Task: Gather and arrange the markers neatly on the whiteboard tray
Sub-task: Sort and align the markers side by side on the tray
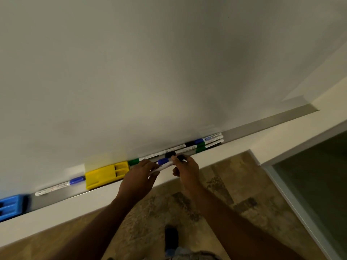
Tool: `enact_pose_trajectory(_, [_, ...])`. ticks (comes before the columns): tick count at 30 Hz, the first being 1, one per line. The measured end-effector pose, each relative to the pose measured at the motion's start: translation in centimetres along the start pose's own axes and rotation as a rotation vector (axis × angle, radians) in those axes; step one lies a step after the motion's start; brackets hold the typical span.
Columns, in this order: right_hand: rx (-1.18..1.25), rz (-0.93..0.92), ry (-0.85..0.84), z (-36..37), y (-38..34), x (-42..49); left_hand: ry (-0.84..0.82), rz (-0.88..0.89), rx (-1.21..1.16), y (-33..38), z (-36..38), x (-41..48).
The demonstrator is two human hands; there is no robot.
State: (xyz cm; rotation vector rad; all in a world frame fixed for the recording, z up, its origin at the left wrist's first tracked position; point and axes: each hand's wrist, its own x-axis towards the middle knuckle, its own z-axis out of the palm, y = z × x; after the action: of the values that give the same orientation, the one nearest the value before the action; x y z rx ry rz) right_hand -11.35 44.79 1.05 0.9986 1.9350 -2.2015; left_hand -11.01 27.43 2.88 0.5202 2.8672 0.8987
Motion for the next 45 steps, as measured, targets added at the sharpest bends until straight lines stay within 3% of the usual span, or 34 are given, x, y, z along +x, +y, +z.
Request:
enact_pose_trajectory(6, [0.107,-0.008,0.033,-3.6,-0.7,3.7,-0.060,0.054,-0.026,2.1,2.4,3.7])
enact_pose_trajectory(10, [-0.025,-0.037,0.040,-5.7,-1.3,5.8,-0.049,0.019,-0.017,2.8,3.5,5.7])
enact_pose_trajectory(16, [-0.424,-0.162,0.018,-7.8,-1.8,7.8,-0.011,0.017,0.148,2.7,4.6,7.0])
enact_pose_trajectory(20, [-0.632,-0.328,0.054,-8.2,-1.9,8.8,0.008,-0.004,0.219,2.6,5.4,7.3])
enact_pose_trajectory(24, [-0.715,-0.443,0.053,-8.8,-1.8,9.5,-0.007,-0.018,0.250,2.7,6.4,7.7])
enact_pose_trajectory(39, [-0.868,-0.540,-0.015,-9.7,-2.4,10.8,0.040,-0.024,0.171,3.3,8.1,8.6])
enact_pose_trajectory(45, [-0.929,-0.549,-0.072,-9.2,-3.0,11.0,0.226,-0.254,0.100,2.1,6.3,7.8])
